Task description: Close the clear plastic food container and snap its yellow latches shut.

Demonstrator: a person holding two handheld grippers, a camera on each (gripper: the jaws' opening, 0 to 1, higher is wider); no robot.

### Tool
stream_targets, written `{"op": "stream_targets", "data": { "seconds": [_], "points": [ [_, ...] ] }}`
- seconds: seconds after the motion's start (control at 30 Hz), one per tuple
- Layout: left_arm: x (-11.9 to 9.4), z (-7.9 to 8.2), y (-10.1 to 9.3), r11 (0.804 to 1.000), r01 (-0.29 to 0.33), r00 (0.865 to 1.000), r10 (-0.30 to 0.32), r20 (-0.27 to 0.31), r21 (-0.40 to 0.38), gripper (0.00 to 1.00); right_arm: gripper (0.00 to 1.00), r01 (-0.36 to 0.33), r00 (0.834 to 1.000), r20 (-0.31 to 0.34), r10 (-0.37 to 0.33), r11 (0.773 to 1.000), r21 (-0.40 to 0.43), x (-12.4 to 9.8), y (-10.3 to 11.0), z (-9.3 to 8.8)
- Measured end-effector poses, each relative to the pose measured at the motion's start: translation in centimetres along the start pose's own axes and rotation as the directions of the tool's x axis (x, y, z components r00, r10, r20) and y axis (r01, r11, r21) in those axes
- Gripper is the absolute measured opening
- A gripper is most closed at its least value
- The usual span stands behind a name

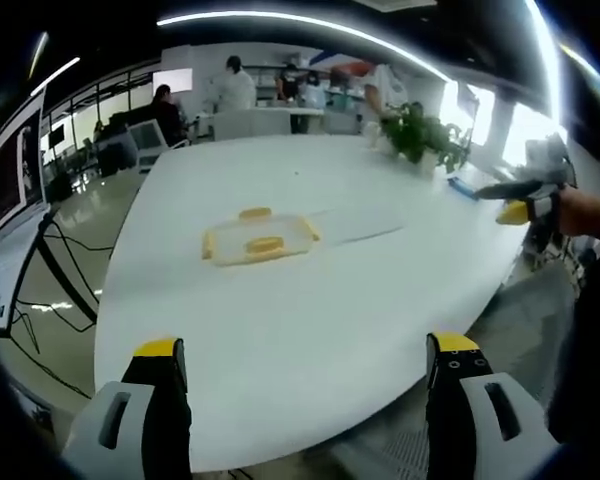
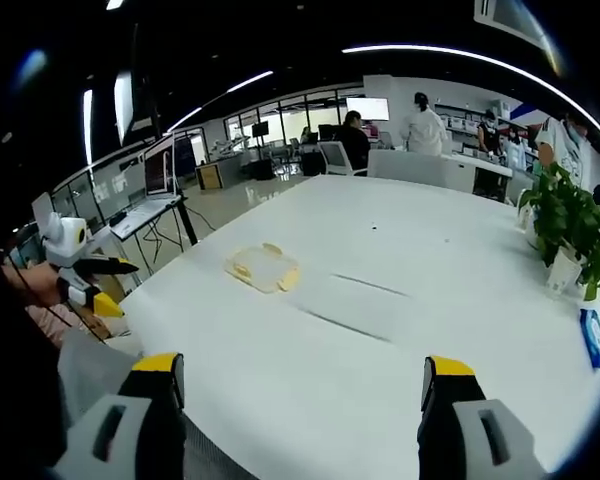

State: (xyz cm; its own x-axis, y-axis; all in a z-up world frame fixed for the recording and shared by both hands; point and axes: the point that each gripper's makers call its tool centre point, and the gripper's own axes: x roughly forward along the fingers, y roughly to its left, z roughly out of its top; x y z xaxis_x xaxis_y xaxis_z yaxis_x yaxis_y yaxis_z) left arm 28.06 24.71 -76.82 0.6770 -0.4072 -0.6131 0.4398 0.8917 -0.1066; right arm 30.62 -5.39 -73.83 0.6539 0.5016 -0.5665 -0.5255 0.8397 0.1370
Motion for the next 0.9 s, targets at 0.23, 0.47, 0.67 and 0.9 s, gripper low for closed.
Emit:
{"op": "stream_targets", "data": {
  "seconds": [0.23, 0.47, 0.67, 0.9],
  "points": [
    [0.2, -0.3, 0.0, 1.000, 0.007, 1.000, -0.007, -0.011, 0.000, 0.98, 0.99, -0.002, 1.000, 0.013, 0.002, 0.999, 0.032, -0.1, 0.0, 0.2],
    [0.2, -0.2, 0.2, 1.000, 0.010, 1.000, -0.010, -0.010, 0.002, 0.98, 0.99, -0.002, 1.000, 0.015, 0.001, 1.000, 0.028, 0.1, 0.2, 0.3],
    [0.1, -0.1, 0.7, 1.000, 0.006, 1.000, -0.006, -0.006, 0.003, 0.99, 1.00, 0.000, 1.000, 0.007, 0.000, 1.000, 0.018, 0.4, 0.4, 0.2],
    [0.0, 0.2, 1.6, 1.000, 0.005, 1.000, -0.005, -0.003, 0.018, 0.99, 1.00, -0.010, 1.000, -0.004, 0.010, 1.000, 0.013, 1.4, 1.1, 0.0]
  ]
}}
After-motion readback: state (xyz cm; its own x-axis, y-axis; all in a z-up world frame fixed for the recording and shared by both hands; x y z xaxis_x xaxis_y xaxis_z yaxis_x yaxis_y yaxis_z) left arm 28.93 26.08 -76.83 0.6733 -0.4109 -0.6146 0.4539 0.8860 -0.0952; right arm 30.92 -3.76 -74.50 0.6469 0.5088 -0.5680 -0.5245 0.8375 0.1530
